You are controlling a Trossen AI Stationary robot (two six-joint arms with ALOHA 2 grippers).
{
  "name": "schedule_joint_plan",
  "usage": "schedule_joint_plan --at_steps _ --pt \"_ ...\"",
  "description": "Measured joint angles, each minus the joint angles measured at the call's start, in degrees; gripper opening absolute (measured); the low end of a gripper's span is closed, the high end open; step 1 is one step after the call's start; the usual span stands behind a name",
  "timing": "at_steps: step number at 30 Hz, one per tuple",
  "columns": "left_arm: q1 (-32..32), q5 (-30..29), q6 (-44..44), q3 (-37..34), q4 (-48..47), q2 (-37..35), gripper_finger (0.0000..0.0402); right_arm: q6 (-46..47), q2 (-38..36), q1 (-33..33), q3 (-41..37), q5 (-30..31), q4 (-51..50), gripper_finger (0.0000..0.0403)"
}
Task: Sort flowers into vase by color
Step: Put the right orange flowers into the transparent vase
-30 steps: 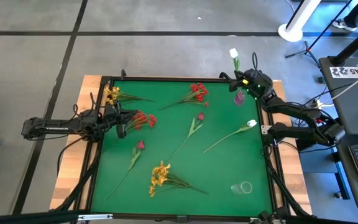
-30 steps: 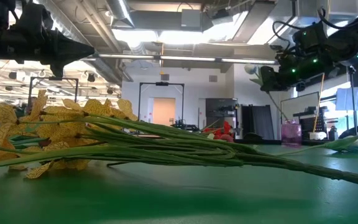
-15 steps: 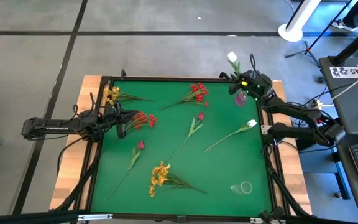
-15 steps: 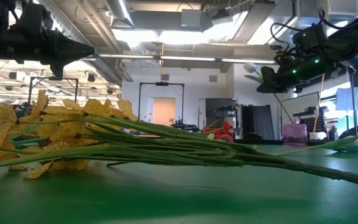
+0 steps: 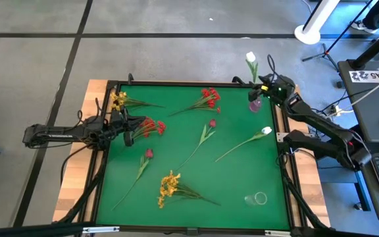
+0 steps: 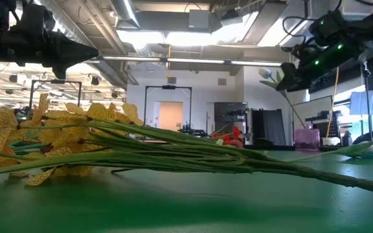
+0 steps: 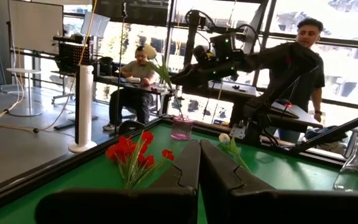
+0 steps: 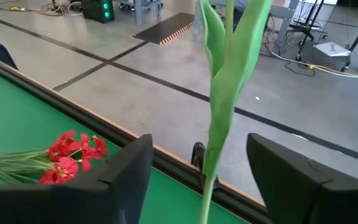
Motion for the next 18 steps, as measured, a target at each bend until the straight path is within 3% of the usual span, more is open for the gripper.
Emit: schedule_joint_plan --at_steps 8,18 --pt "0.02 -2.15 0.96 -0.02 -0.02 -0.01 0.0000 0.54 -9.12 0.02 4.70 -3.25 -12.81 0.0289" --pt "0.00 -2.24 1.11 0.83 -0.40 0.27 0.0000 6.23 -20.00 0.07 8.21 -27.09 -15.37 0.0286"
